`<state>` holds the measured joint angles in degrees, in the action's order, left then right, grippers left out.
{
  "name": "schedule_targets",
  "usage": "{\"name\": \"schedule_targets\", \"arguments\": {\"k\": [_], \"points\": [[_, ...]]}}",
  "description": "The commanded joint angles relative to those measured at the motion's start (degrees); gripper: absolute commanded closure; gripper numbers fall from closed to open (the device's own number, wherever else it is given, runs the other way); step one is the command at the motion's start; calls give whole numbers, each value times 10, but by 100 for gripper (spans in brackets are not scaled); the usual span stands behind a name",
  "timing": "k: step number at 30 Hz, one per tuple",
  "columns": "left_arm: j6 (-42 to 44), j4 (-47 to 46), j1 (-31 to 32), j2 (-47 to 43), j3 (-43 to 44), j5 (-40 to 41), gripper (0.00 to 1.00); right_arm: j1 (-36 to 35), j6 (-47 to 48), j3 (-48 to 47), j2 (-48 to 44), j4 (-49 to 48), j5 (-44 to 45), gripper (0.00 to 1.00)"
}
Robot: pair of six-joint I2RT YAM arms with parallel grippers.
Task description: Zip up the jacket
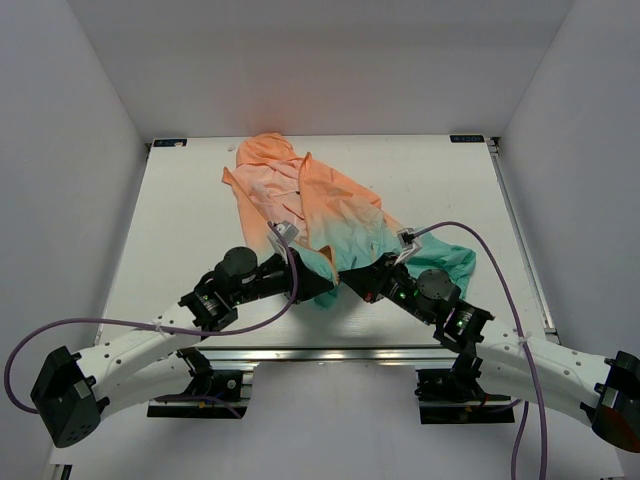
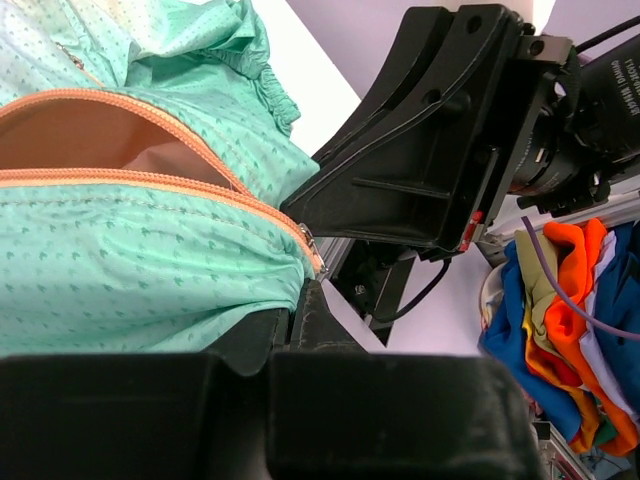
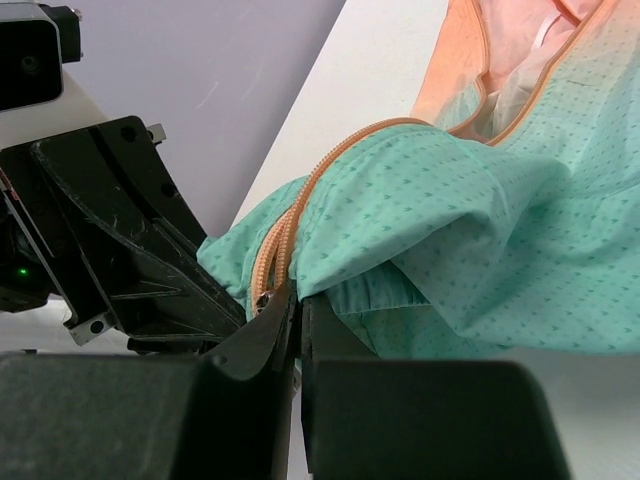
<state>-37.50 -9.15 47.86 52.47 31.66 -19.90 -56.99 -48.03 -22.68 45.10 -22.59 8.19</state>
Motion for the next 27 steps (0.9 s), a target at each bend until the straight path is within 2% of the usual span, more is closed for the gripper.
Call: {"name": "schedule_targets", "arguments": {"k": [1, 12, 20, 24, 26, 27], "points": [[1, -8, 2, 5, 2, 17, 100, 0, -1, -3, -6, -30, -10, 100], [3, 54, 3, -17, -12, -23, 100, 0, 6, -33, -36, 38, 91, 100], [-6, 61, 2, -13, -33, -66, 100, 0, 19, -59, -9, 43, 90, 100], [-29, 84, 2, -11, -34, -30, 100, 0, 28, -68, 5, 71, 93, 99], [-62, 72, 2, -6, -34, -18, 100, 0, 29, -57, 0, 80, 88, 91], [-70, 58, 3, -1, -38, -26, 100, 0, 31, -54, -6, 93, 86, 82]]}}
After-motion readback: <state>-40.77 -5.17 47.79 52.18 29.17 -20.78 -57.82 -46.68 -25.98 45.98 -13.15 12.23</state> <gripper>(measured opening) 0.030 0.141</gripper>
